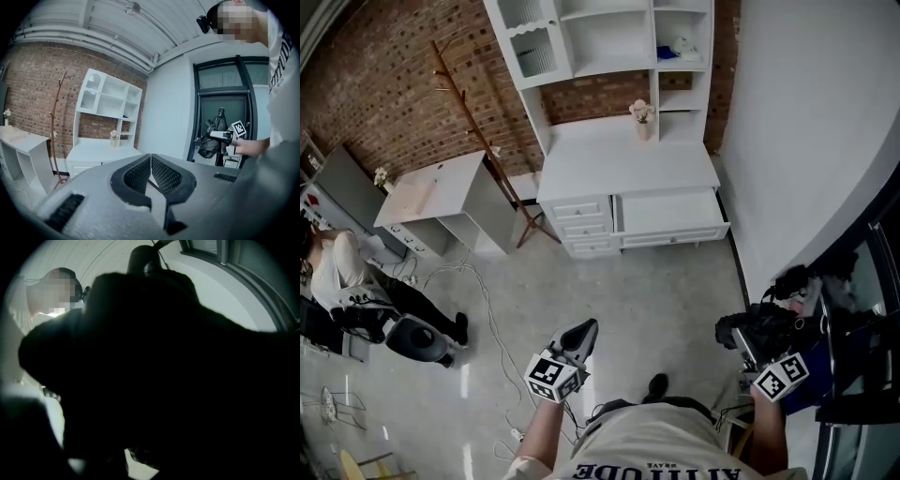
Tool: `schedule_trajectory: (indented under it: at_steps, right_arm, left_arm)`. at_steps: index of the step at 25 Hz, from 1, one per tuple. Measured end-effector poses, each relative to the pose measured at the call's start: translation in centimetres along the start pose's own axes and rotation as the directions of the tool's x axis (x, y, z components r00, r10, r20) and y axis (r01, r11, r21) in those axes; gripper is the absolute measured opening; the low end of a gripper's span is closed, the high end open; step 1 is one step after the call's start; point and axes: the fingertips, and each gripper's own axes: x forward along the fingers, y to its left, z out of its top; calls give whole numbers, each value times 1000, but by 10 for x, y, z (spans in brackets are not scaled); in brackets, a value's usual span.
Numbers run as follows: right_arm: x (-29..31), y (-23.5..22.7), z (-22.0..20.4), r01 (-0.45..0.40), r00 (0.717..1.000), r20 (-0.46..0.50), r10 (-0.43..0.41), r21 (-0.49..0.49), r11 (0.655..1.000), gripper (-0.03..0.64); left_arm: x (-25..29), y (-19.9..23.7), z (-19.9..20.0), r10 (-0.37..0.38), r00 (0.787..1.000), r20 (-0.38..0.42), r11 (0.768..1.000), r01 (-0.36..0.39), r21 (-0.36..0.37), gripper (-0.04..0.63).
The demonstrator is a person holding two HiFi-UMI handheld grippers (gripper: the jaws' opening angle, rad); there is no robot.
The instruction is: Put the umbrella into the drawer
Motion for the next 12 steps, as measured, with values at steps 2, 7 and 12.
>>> schedule_trajectory:
  at_steps: [2,7,12]
  right_arm:
    - [6,-13,4,-13,1000,-1,13,1,1000,291]
    - [17,-43,8,-33,999,-4,33,20,999,291]
    - [28,-61,15,-49,999,-5,49,19,999,291]
  left_arm:
    - [12,-2,6,9,1000,8,1000,-9,0,28]
    - [40,-7,9,15,1000,20,1000,-15,6,28]
    - [58,-7,17,39,999,22,999,-39,4,28]
